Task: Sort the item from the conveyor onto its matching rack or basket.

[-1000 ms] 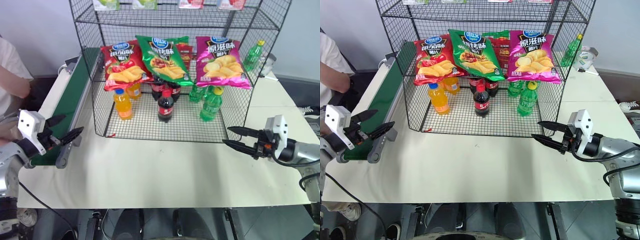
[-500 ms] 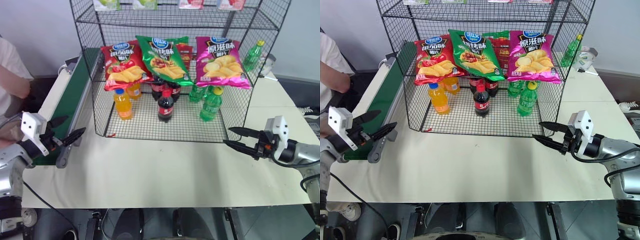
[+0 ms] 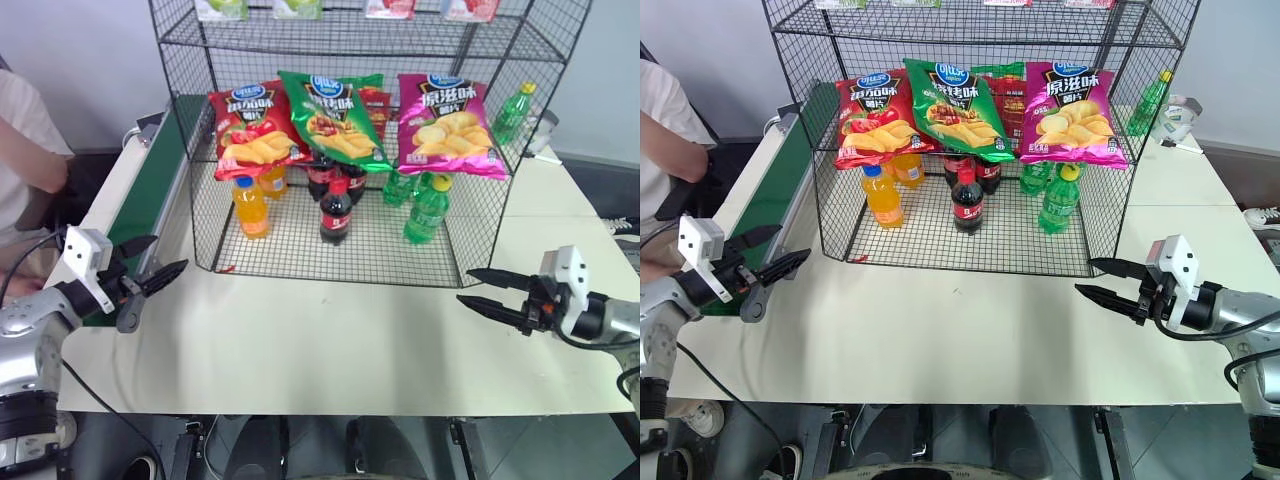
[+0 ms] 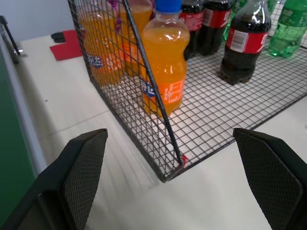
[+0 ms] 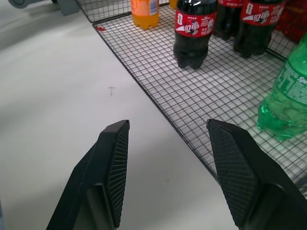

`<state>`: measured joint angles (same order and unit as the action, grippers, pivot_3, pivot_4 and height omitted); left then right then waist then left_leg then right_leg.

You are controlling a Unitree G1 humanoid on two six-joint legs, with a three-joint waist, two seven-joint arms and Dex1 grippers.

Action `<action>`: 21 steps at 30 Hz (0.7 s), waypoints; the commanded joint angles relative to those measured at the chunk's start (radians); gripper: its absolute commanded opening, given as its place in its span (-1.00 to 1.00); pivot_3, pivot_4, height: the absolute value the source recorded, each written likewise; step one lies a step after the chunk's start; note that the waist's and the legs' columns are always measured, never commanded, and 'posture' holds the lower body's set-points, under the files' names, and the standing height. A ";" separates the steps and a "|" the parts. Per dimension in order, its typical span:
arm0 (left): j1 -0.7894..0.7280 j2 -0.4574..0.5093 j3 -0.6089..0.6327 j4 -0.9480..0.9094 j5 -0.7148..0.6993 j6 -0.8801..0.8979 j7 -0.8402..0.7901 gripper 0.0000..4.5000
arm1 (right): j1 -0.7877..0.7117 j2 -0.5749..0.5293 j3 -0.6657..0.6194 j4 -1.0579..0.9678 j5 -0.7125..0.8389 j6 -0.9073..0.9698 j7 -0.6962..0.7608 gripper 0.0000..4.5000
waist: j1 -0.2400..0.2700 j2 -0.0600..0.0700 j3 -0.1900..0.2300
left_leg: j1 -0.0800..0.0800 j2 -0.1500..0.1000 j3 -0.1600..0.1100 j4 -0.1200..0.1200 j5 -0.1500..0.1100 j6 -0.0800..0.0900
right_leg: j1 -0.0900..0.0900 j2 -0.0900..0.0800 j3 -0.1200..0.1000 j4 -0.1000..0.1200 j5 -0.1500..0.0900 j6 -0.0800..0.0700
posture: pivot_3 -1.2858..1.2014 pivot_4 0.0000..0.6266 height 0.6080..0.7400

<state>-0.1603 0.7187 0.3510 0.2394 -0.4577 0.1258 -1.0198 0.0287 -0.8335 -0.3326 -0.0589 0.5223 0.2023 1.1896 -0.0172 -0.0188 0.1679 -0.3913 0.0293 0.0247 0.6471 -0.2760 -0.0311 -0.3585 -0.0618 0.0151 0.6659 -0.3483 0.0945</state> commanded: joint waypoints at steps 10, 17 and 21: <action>-0.105 0.003 -0.001 0.068 0.018 -0.070 -0.003 1.00 | -0.103 0.042 0.031 0.119 -0.047 -0.134 0.004 0.18 | 0.002 0.000 0.000 | 0.000 0.000 0.000 0.001 0.000 0.000 | 0.000 0.001 0.000 0.001 0.000 0.001 | 0.03 -0.52 0.98; -0.097 0.009 0.004 0.087 0.028 -0.104 0.002 1.00 | -0.139 0.058 0.052 0.178 -0.079 -0.188 -0.013 0.18 | 0.000 0.000 0.000 | 0.000 0.000 0.000 0.002 0.000 0.000 | 0.000 0.001 0.000 0.001 0.001 0.001 | 0.03 -0.52 0.98; -0.093 0.023 0.030 0.091 0.013 -0.104 -0.004 1.00 | -0.168 0.071 0.058 0.202 -0.079 -0.200 -0.006 0.18 | 0.000 0.000 0.000 | 0.000 0.000 0.000 0.002 0.000 0.000 | 0.000 0.001 0.000 0.001 0.001 0.001 | 0.03 -0.52 0.98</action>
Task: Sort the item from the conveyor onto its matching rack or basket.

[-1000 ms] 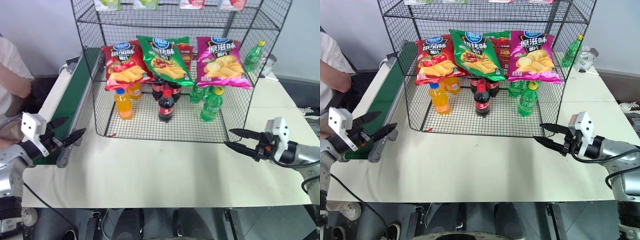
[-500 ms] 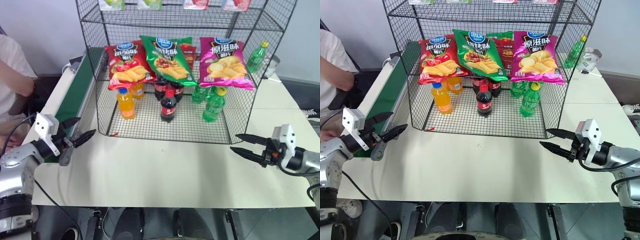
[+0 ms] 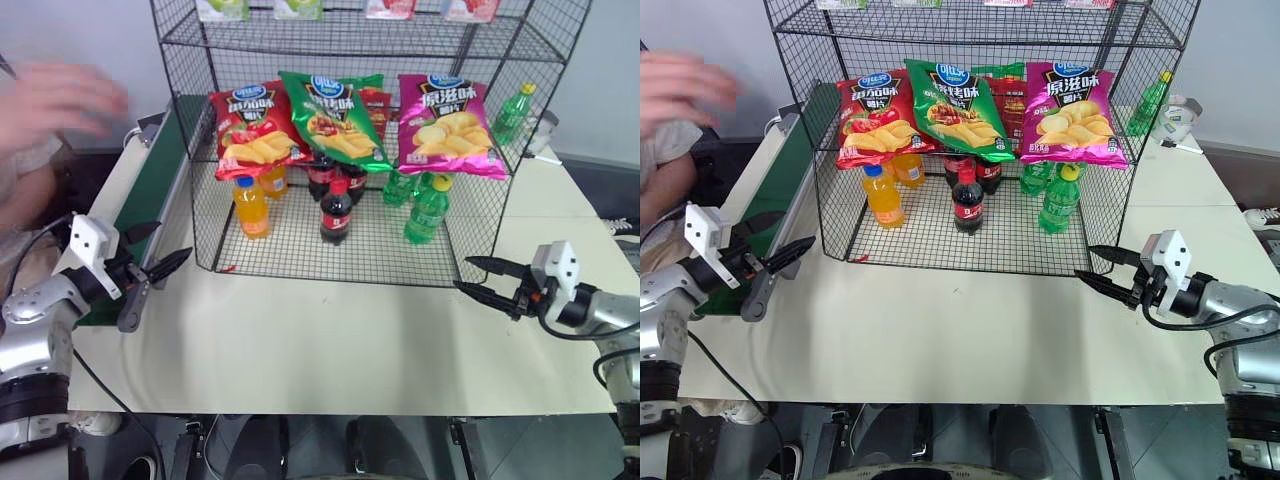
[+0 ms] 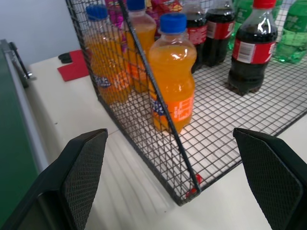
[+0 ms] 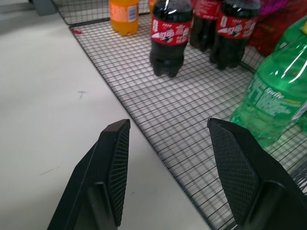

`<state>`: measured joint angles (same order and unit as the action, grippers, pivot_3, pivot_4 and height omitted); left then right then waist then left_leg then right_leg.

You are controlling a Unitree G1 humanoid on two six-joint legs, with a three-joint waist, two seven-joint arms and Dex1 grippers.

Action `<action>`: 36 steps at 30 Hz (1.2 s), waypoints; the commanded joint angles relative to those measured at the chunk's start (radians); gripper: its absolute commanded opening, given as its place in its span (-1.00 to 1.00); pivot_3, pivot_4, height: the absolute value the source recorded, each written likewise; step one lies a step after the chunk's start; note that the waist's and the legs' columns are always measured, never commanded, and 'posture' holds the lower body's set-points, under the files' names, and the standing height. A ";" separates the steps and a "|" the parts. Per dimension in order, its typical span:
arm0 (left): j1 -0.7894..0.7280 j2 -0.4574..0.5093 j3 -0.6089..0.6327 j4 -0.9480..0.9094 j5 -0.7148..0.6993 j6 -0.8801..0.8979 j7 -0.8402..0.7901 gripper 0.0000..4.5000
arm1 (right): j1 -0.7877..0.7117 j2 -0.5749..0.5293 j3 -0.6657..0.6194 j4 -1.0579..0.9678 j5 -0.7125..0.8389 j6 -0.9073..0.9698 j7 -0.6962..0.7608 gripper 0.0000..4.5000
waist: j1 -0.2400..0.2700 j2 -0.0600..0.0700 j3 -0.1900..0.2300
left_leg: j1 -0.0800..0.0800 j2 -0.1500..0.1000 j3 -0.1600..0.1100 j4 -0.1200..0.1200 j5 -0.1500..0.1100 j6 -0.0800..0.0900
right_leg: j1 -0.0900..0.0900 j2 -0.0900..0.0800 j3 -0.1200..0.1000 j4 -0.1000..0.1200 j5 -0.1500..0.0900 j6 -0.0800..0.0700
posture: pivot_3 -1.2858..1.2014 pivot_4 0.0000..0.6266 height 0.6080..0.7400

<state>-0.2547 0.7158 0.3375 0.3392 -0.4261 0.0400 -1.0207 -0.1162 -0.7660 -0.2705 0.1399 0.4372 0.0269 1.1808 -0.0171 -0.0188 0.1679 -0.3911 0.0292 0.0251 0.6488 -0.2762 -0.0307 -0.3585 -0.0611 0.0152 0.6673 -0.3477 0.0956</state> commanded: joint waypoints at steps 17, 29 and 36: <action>0.118 0.009 0.072 -0.114 -0.077 0.061 0.005 1.00 | 0.024 -0.006 0.008 -0.003 0.002 -0.036 0.021 0.18 | 0.001 0.000 0.000 | 0.000 0.000 0.000 0.000 0.000 0.000 | 0.000 -0.001 0.000 0.000 0.000 0.000 | 0.03 -0.52 0.98; 0.162 -0.021 0.107 -0.148 -0.125 0.061 0.009 1.00 | -0.029 -0.004 0.017 0.022 0.003 -0.027 0.029 0.18 | 0.001 0.000 0.000 | 0.000 0.000 0.000 0.000 0.000 0.000 | 0.000 -0.001 0.000 0.000 0.000 0.000 | 0.03 -0.52 0.98; 0.176 -0.014 0.096 -0.161 -0.103 0.042 0.006 1.00 | -0.058 0.031 0.008 -0.064 0.069 0.071 -0.030 0.18 | -0.004 0.000 0.000 | 0.000 0.000 0.000 0.000 0.000 0.000 | 0.000 0.000 0.000 0.000 0.000 0.000 | 0.03 -0.52 0.98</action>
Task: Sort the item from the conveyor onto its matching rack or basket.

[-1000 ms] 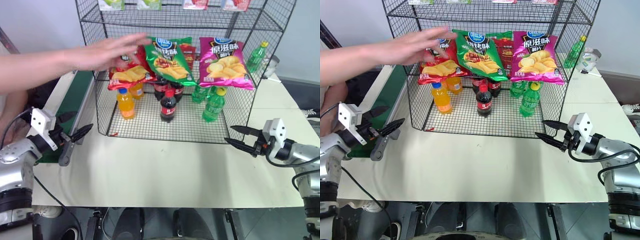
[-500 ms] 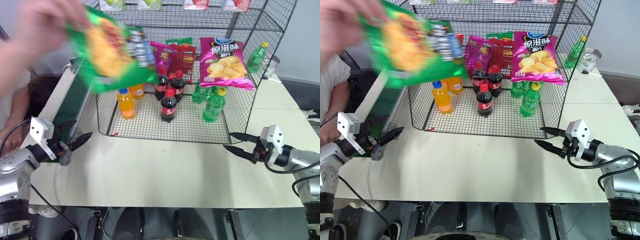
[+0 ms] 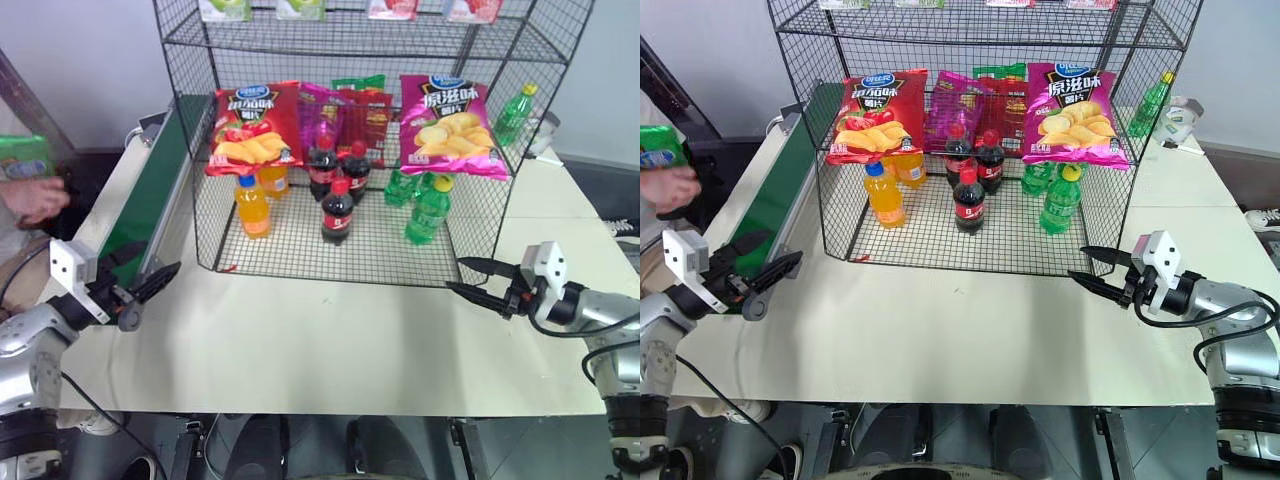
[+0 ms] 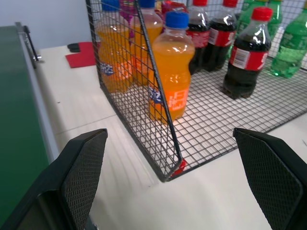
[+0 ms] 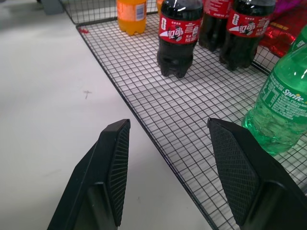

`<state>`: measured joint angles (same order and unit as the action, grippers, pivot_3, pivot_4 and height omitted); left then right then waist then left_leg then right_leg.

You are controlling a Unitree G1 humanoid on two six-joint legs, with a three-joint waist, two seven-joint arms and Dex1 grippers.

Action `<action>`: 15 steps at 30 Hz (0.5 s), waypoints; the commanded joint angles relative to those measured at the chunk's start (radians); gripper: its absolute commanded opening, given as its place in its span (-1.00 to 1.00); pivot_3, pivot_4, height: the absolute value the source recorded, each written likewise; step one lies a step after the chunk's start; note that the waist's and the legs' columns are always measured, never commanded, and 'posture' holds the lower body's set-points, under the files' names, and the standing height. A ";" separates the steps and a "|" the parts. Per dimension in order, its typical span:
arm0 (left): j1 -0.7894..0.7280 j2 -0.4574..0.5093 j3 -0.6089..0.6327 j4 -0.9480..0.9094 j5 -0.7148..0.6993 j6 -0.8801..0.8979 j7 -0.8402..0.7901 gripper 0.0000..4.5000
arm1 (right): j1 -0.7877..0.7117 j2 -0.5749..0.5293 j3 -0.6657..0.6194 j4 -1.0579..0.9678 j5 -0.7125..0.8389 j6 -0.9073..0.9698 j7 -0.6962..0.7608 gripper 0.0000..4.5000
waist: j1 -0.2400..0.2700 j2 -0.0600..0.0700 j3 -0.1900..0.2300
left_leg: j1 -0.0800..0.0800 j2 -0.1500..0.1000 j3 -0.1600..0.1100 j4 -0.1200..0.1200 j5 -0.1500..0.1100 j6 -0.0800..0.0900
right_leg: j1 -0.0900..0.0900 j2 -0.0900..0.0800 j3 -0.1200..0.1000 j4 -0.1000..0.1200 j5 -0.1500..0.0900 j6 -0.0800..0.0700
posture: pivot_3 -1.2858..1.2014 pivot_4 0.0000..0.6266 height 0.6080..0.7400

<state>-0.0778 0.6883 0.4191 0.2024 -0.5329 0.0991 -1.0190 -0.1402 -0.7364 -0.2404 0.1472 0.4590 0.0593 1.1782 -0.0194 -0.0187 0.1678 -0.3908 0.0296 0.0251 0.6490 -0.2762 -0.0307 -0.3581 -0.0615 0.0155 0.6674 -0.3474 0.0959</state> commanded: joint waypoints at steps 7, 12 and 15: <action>0.005 0.002 0.020 -0.022 -0.004 -0.024 0.005 1.00 | -0.023 -0.018 0.004 -0.094 -0.003 0.034 -0.028 0.18 | 0.004 0.000 0.000 | 0.000 0.000 0.000 0.000 0.000 0.000 | 0.000 0.000 0.000 0.000 0.000 0.000 | 0.03 -0.52 0.98; -0.002 -0.004 0.010 -0.017 -0.002 -0.029 0.002 1.00 | -0.021 -0.017 0.013 -0.112 -0.012 0.043 -0.033 0.18 | 0.003 0.000 0.000 | 0.000 0.000 0.000 0.000 0.000 0.000 | 0.000 0.000 0.000 0.000 0.000 0.000 | 0.03 -0.52 0.98; -0.006 -0.004 0.010 -0.005 0.001 -0.035 0.002 1.00 | -0.026 -0.021 0.009 -0.097 -0.012 0.037 -0.027 0.18 | 0.002 0.000 0.000 | 0.000 0.000 0.000 0.000 0.000 0.000 | 0.000 0.000 0.000 0.000 0.000 0.000 | 0.03 -0.52 0.98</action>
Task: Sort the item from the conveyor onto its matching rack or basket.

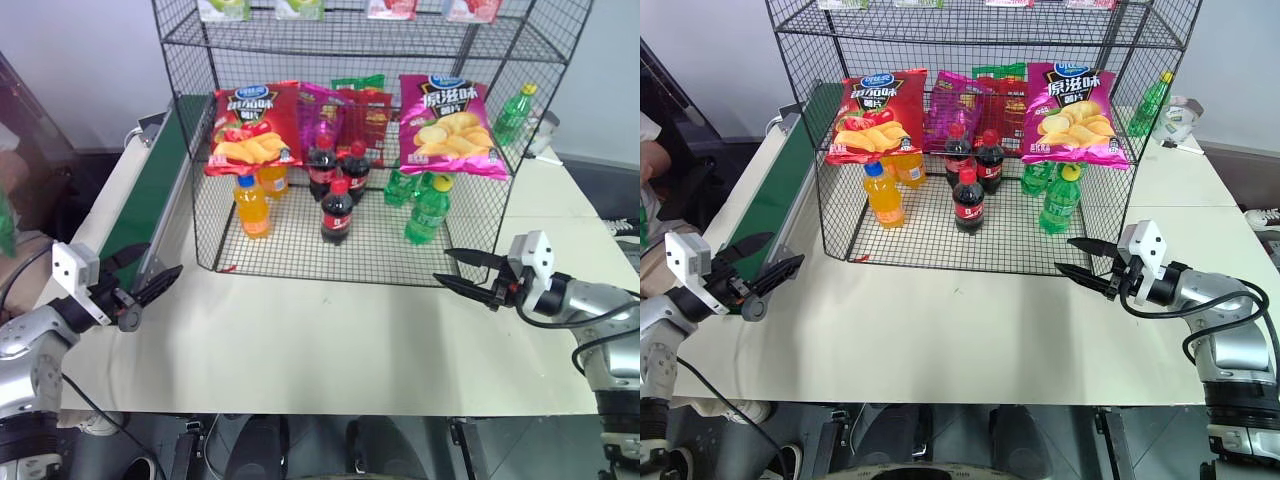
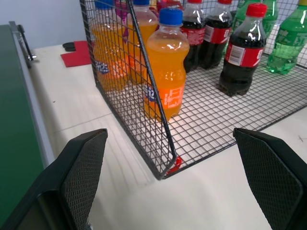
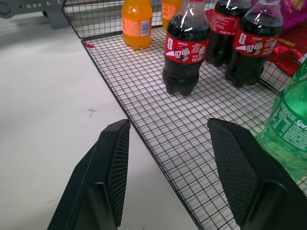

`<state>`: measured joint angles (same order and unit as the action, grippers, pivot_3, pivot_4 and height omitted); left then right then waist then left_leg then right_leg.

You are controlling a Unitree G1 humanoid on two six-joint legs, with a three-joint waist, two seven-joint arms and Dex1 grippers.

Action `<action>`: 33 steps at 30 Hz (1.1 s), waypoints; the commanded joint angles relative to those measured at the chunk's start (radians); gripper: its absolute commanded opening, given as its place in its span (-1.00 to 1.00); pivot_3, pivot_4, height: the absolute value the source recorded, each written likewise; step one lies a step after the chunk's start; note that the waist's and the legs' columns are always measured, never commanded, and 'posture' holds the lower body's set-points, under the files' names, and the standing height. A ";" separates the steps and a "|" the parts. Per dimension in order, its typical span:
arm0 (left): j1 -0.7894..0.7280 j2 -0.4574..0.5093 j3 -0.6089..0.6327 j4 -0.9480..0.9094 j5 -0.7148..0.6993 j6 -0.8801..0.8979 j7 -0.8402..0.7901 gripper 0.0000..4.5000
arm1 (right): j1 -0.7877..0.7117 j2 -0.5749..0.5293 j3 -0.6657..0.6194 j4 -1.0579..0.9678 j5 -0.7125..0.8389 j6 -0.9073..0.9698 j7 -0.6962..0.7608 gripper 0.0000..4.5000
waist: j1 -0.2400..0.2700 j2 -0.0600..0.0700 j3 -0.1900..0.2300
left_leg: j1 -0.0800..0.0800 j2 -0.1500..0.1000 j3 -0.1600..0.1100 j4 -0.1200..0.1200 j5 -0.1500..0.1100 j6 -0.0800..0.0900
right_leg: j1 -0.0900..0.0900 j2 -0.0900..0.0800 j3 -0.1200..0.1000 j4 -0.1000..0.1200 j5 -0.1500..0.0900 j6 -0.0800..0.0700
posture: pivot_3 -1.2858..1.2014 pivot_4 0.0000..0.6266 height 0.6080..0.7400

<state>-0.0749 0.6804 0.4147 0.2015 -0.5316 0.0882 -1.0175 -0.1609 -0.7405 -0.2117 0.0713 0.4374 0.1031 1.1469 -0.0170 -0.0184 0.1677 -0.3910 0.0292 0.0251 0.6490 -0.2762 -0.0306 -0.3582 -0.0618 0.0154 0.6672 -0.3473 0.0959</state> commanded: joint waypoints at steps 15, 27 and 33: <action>-0.011 0.005 0.002 0.009 0.023 -0.027 0.006 1.00 | 0.005 -0.013 -0.018 -0.030 0.009 -0.011 -0.002 0.18 | 0.000 0.000 0.000 | 0.000 0.000 0.000 0.000 0.000 0.000 | 0.000 0.000 0.000 0.000 0.000 0.000 | 0.03 -0.52 0.98; -0.015 0.021 -0.019 0.046 0.079 -0.094 -0.028 1.00 | 0.021 0.002 -0.010 -0.075 0.016 0.019 -0.033 0.18 | 0.000 0.000 0.000 | 0.000 0.000 0.000 0.000 0.000 0.000 | 0.000 0.000 0.000 0.000 0.000 0.000 | 0.03 -0.52 0.98; -0.019 0.025 -0.019 0.038 0.041 -0.025 -0.042 1.00 | 0.026 0.003 -0.011 -0.071 0.014 0.010 -0.032 0.18 | 0.000 0.000 0.000 | 0.000 0.000 0.000 0.000 0.000 0.000 | 0.000 0.000 0.000 0.000 0.000 0.000 | 0.03 -0.52 0.98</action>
<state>-0.0882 0.6865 0.3868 0.2667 -0.4563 0.0335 -1.0444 -0.1340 -0.7361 -0.2078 0.0326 0.4375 0.1241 1.1148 -0.0168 -0.0185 0.1677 -0.3910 0.0292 0.0251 0.6490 -0.2762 -0.0306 -0.3583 -0.0617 0.0154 0.6673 -0.3473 0.0959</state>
